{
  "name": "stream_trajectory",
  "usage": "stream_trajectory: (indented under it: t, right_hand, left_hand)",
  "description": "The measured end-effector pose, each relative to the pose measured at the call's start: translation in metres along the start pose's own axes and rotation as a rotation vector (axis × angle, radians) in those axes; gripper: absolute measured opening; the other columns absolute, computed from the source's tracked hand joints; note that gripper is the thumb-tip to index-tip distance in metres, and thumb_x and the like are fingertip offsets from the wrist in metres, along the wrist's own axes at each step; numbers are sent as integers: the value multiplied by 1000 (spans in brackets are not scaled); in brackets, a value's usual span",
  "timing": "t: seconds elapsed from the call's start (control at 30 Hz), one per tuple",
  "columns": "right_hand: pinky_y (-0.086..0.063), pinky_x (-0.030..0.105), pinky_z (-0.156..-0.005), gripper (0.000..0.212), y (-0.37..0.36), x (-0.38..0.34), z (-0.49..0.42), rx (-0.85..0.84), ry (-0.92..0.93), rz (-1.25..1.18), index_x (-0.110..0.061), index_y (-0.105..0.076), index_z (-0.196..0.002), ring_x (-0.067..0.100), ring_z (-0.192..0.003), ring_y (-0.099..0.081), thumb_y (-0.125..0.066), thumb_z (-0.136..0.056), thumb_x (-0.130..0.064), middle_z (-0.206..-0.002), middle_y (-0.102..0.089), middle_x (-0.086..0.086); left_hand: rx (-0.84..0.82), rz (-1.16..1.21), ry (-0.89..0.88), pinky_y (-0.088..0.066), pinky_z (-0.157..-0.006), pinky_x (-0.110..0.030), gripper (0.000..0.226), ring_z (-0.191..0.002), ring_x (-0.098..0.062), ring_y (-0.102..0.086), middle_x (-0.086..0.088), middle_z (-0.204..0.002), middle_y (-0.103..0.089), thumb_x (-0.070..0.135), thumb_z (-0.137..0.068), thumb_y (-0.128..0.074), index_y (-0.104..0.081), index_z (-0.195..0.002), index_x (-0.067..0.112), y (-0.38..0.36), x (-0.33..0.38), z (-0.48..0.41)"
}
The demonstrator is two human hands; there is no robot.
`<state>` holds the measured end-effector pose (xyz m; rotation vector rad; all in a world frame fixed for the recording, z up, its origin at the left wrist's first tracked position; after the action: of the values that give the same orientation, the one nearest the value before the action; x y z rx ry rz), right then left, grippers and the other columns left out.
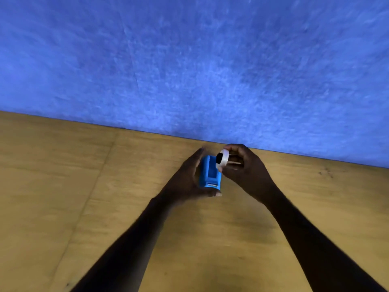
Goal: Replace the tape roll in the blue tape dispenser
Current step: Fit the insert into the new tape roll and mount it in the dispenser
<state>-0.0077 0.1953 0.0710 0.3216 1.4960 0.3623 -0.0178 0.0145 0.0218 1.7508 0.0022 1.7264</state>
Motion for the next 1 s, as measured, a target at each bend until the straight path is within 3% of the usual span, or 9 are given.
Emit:
stream_trajectory:
  t: [0.07, 0.13, 0.2, 0.27, 0.37, 0.5, 0.63, 0.77, 1.0]
  right_hand:
    - [-53, 13, -79, 44, -1, 2, -4, -23, 29, 37, -26, -60, -114, -2, -98, -66, -80, -76, -16, -108, -69, -11]
    - [-50, 8, -80, 46, -2, 2, -6, -37, 59, 84, -25, -60, -116, -4, -98, -64, -80, -76, -17, -109, -67, -12]
    - [-47, 5, -80, 47, -3, 4, -9, -43, 91, 127, -24, -60, -117, -6, -98, -62, -81, -75, -19, -108, -65, -16]
    - [-46, 4, -81, 47, -5, 7, -11, -48, 112, 135, -24, -61, -115, -7, -98, -62, -82, -73, -17, -107, -64, -19]
    - [-45, 5, -83, 47, -8, 14, -14, -55, 137, 153, -26, -61, -113, -5, -100, -62, -83, -73, -17, -109, -64, -19]
    - [-47, 9, -87, 49, -9, 21, -17, -72, 151, 185, -25, -61, -115, -1, -105, -61, -83, -72, -19, -113, -64, -16]
    - [-47, 12, -88, 50, -11, 22, -18, -87, 186, 222, -23, -62, -116, 3, -105, -62, -83, -71, -17, -112, -65, -9]
    - [-45, 9, -88, 51, -12, 21, -19, -96, 189, 241, -24, -61, -116, -2, -104, -59, -83, -71, -17, -111, -62, -15]
    - [-49, 16, -89, 52, -12, 19, -20, -108, 188, 253, -23, -60, -117, 3, -105, -60, -83, -71, -20, -113, -63, -10]
  left_hand:
    - [21, -34, -11, -18, -87, 15, 122, -119, 41, -14, 45, -143, -19, 61, -53, -83, -13, -153, 47, -2, -4, -2]
    - [39, -75, -29, -16, -87, 15, 117, -119, 43, -9, 61, -133, -11, 63, -53, -83, -9, -143, 66, -3, -4, -2]
    - [56, -114, -39, -14, -89, 15, 116, -121, 42, -7, 64, -131, -8, 63, -53, -83, -3, -136, 75, -3, -4, -2]
    - [64, -137, -49, -14, -92, 14, 115, -123, 39, -8, 55, -137, -15, 65, -53, -81, -9, -141, 68, -4, -7, -3]
    - [68, -169, -57, -11, -98, 11, 118, -128, 33, -10, 31, -148, -28, 67, -53, -79, -20, -152, 42, -6, -13, -4]
    - [65, -230, -84, -8, -100, 10, 120, -133, 17, -16, 9, -160, -33, 57, -58, -86, -25, -156, 26, -8, -18, -6]
    - [73, -262, -93, -8, -101, 9, 119, -134, 13, -17, 6, -160, -34, 52, -59, -88, -27, -156, 22, -7, -17, -6]
    - [70, -261, -88, -19, -108, -8, 117, -143, 1, -24, 9, -160, -33, 53, -60, -88, -27, -156, 25, -5, -14, -5]
    - [65, -266, -84, -15, -102, 2, 116, -135, 12, -21, 10, -159, -34, 54, -60, -87, -28, -155, 26, -4, -15, -5]
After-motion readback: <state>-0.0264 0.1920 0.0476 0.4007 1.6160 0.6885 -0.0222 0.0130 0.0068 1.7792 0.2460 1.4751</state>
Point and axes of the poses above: each hand's wrist, its own z-axis away from the middle knuckle, its own y-axis out of the back of the hand, x = y × z, the point moved 3 cm from there along -z, towards the middle knuckle
